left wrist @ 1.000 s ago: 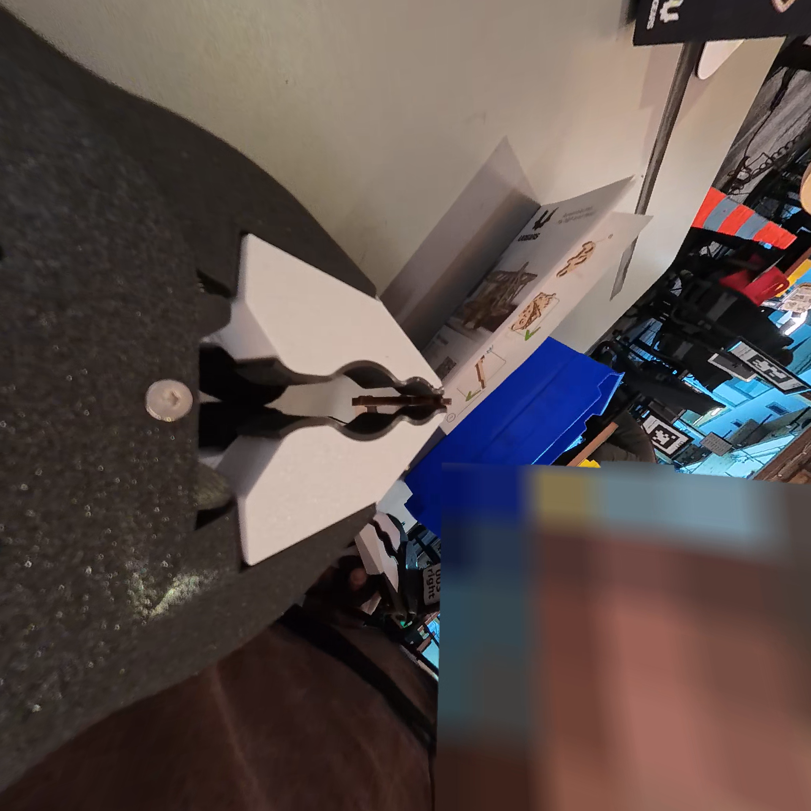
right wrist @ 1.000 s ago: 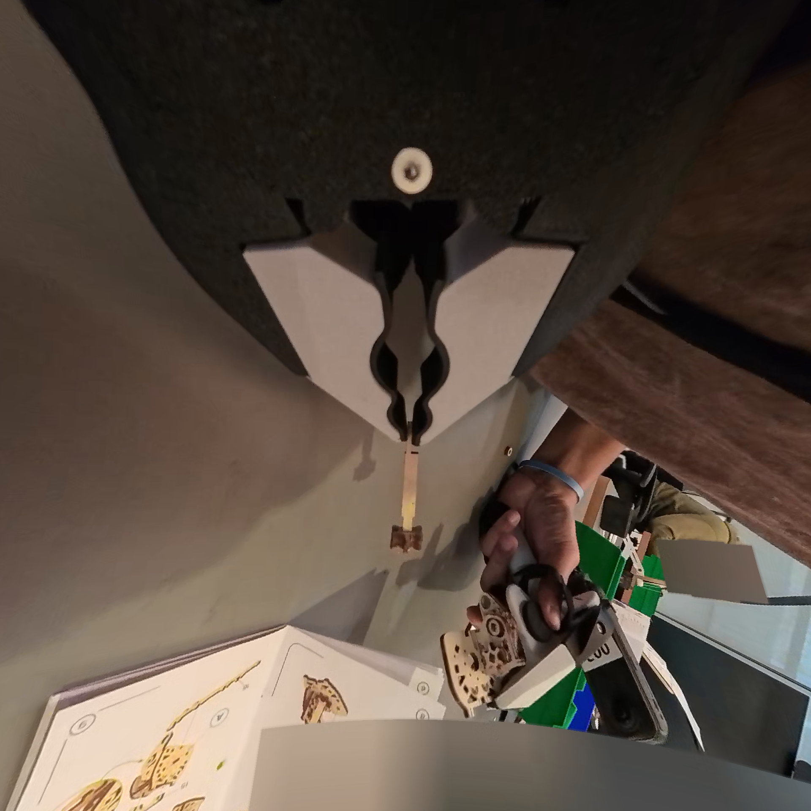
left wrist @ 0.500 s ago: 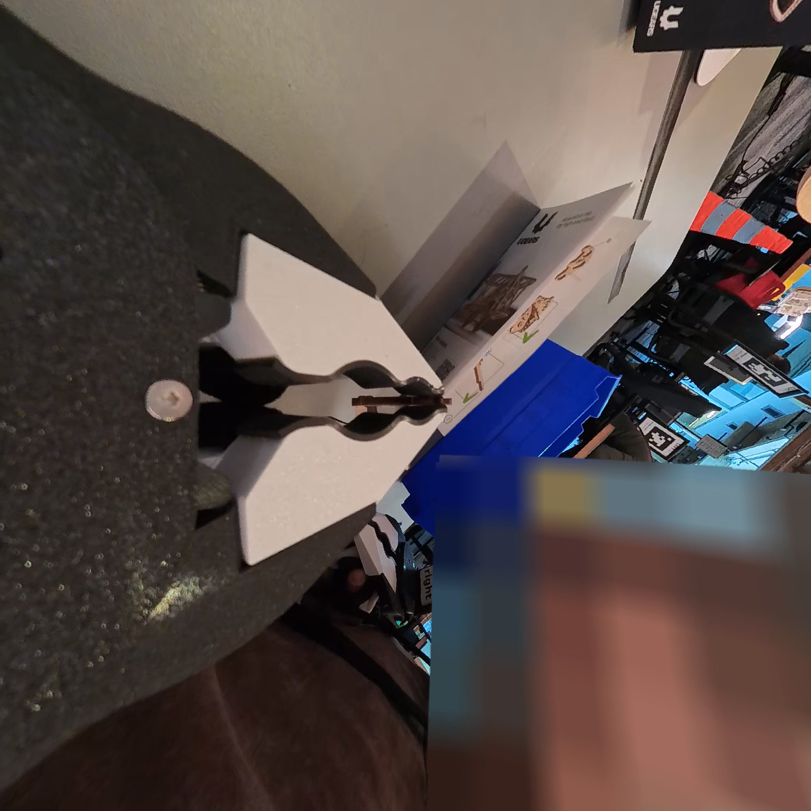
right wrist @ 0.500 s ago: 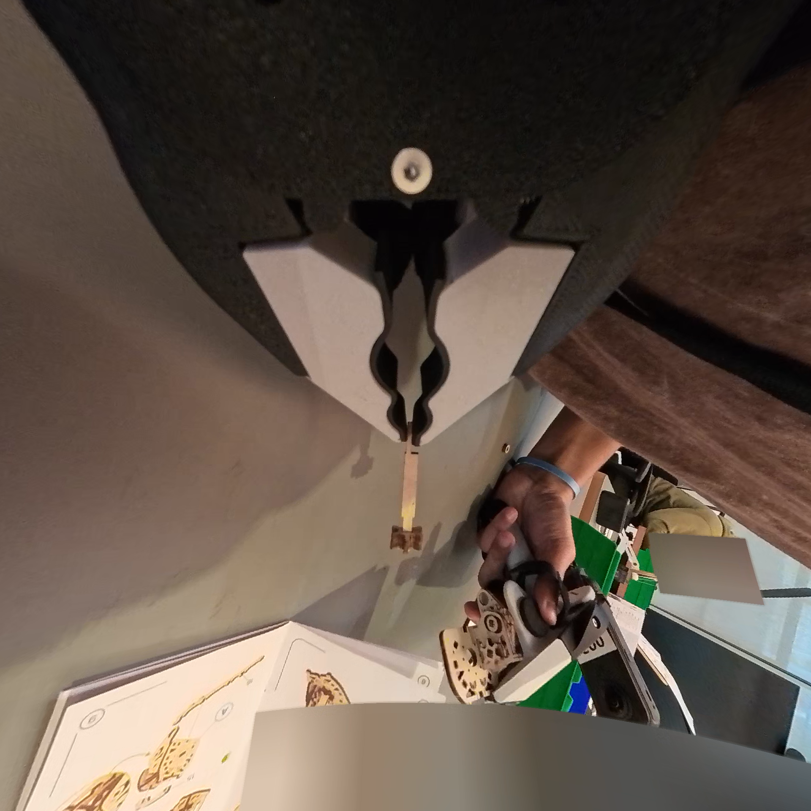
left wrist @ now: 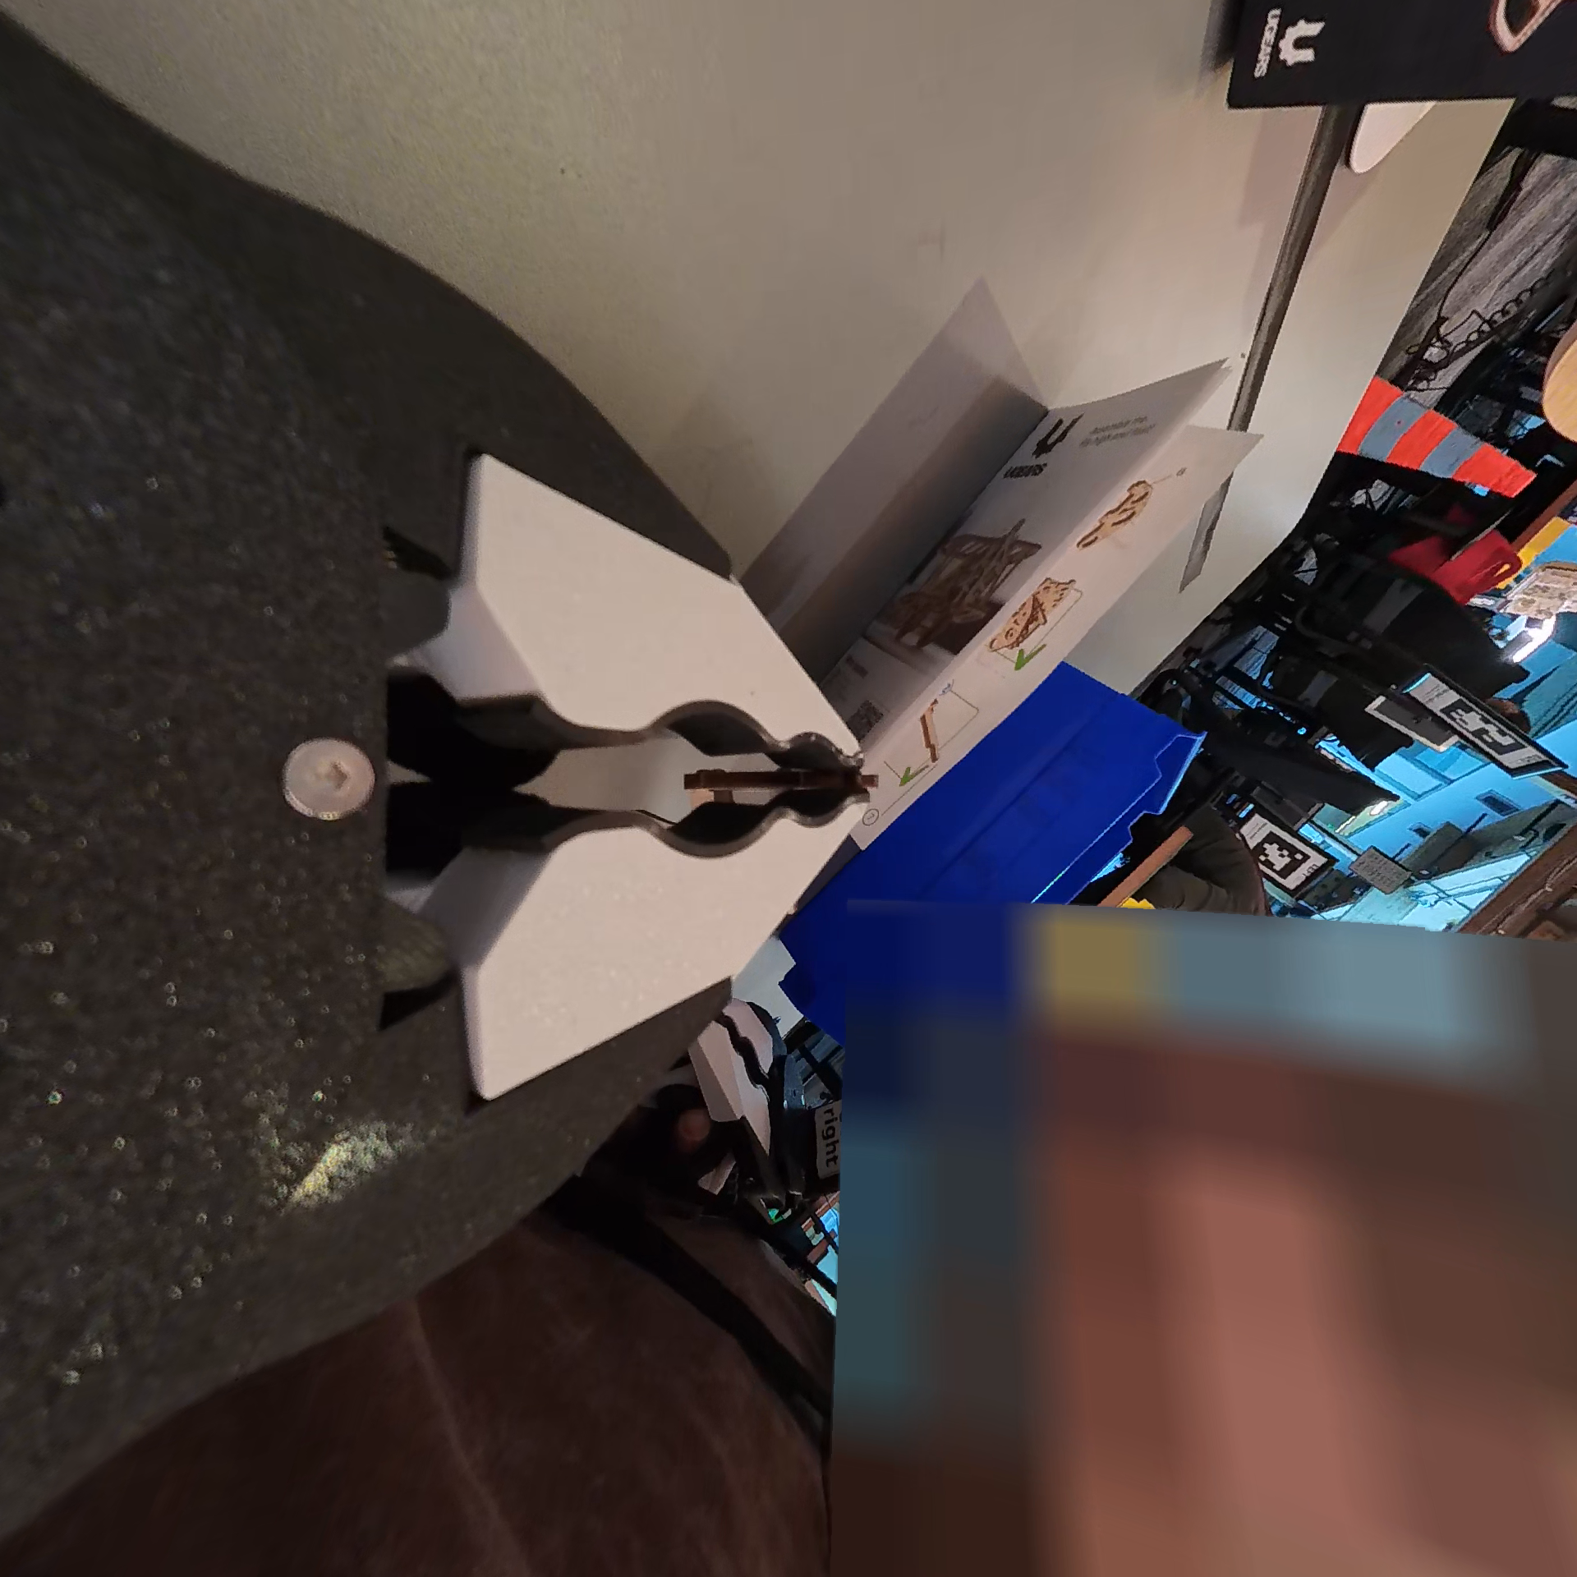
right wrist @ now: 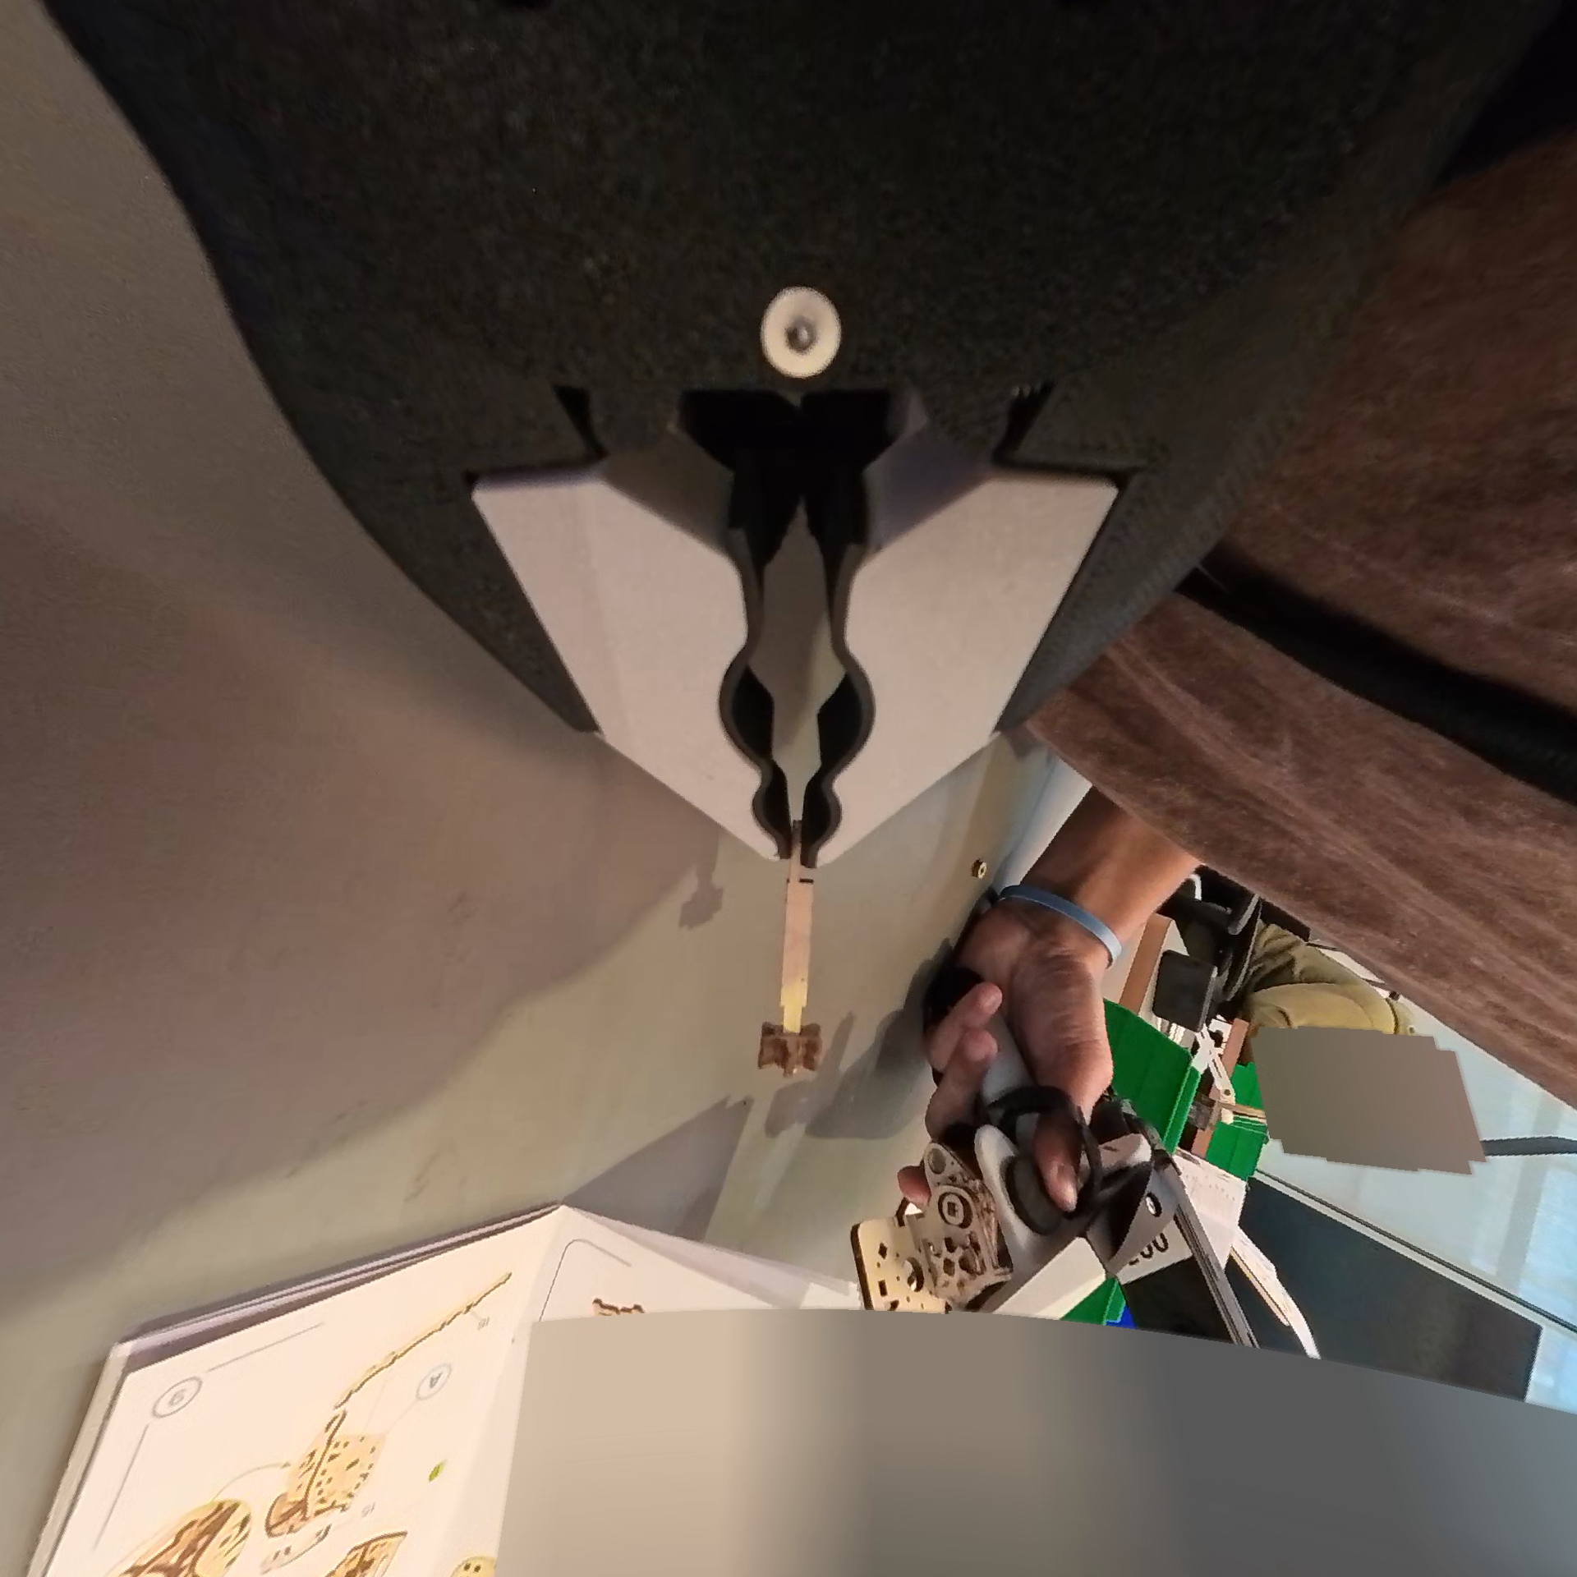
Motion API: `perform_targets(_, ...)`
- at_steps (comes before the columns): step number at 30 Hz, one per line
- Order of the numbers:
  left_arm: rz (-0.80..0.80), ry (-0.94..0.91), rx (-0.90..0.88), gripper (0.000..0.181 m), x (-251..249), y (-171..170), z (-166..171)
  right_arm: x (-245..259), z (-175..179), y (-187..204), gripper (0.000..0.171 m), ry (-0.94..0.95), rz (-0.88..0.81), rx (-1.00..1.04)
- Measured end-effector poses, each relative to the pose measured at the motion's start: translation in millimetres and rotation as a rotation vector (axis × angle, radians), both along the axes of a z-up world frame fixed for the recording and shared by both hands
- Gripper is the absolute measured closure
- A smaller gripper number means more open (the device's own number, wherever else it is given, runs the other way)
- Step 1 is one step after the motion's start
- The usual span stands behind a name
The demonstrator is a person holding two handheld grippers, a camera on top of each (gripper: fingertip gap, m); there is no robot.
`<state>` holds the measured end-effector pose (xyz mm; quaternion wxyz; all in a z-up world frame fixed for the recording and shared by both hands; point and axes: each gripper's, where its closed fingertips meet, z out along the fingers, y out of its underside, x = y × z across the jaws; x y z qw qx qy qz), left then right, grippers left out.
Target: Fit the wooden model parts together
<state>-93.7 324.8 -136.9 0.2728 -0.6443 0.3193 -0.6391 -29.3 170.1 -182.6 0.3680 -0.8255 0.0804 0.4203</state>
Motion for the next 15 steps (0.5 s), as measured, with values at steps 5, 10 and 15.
perform_targets(5,0.004,-0.004,0.001,0.181,-0.6,0.7,0.6,-0.7,0.0,0.1,0.170,-0.003,0.002,0.000)
perform_targets(10,0.001,-0.009,0.001,0.181,-0.7,1.1,0.5,-1.6,-0.4,1.1,0.170,-0.010,0.001,0.002)
perform_targets(15,-0.004,-0.007,0.007,0.181,-0.2,-1.0,0.8,-2.3,-9.8,3.1,0.170,-0.047,-0.015,-0.044)
